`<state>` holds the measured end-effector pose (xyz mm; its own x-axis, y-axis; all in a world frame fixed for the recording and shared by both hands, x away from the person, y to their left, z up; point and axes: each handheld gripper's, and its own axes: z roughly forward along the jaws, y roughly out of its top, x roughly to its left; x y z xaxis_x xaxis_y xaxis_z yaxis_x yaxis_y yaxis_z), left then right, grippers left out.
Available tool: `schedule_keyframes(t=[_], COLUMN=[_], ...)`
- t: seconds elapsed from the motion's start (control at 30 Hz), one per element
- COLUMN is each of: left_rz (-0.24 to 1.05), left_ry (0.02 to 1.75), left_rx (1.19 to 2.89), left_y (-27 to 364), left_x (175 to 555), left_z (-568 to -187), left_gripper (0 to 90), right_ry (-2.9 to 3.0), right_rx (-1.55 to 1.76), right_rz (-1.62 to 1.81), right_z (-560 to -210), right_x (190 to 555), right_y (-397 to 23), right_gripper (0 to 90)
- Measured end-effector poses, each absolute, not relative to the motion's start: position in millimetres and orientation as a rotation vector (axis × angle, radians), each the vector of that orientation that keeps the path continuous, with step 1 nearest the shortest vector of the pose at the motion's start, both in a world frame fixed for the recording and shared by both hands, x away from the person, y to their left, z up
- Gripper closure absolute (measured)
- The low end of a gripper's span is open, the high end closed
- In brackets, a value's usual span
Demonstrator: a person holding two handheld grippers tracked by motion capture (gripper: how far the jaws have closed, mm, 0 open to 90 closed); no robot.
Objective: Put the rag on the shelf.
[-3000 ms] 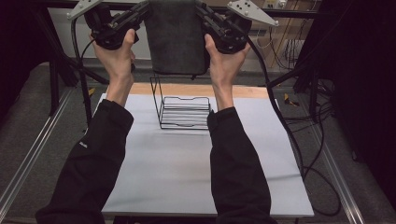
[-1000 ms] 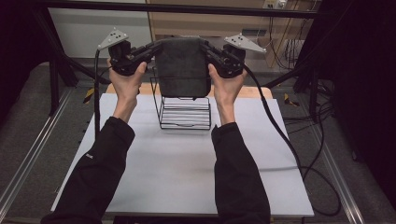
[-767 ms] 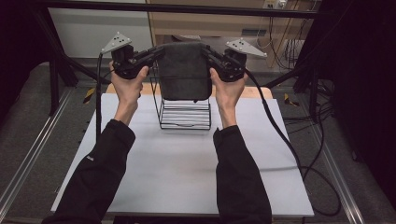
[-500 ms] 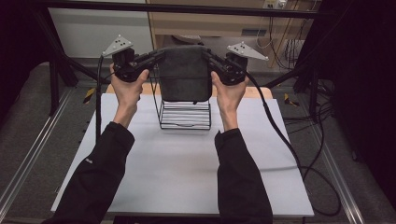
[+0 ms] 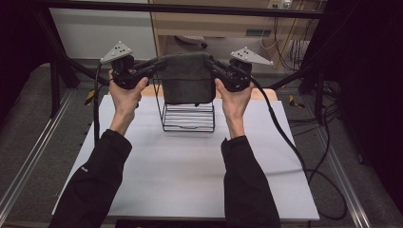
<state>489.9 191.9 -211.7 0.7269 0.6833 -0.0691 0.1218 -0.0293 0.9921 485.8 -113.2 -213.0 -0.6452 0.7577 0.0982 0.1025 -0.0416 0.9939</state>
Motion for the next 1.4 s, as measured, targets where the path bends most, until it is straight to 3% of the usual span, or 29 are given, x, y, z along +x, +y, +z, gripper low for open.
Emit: schedule_keyframes(t=[0.6, 0.9, 1.23, 1.4], left_rz=[0.485, 0.476, 0.439, 0.413], left_ry=[0.696, 0.751, 0.811, 0.802], left_rx=[1.665, 1.647, 1.656, 1.709], left_y=[192, 204, 204, 194], left_x=[471, 466, 474, 477], left_z=[-220, -208, -196, -202], left_gripper=[75.1, 67.9, 85.4, 89.4], right_ry=[1.882, 1.908, 1.935, 1.943], right_rx=[0.862, 0.86, 0.835, 0.82], right_rz=[1.73, 1.726, 1.686, 1.667], right_z=[-230, -236, -241, -243], right_x=[472, 470, 466, 464], right_y=[-123, -125, -123, -122], right_gripper=[81.5, 81.4, 81.0, 80.6])
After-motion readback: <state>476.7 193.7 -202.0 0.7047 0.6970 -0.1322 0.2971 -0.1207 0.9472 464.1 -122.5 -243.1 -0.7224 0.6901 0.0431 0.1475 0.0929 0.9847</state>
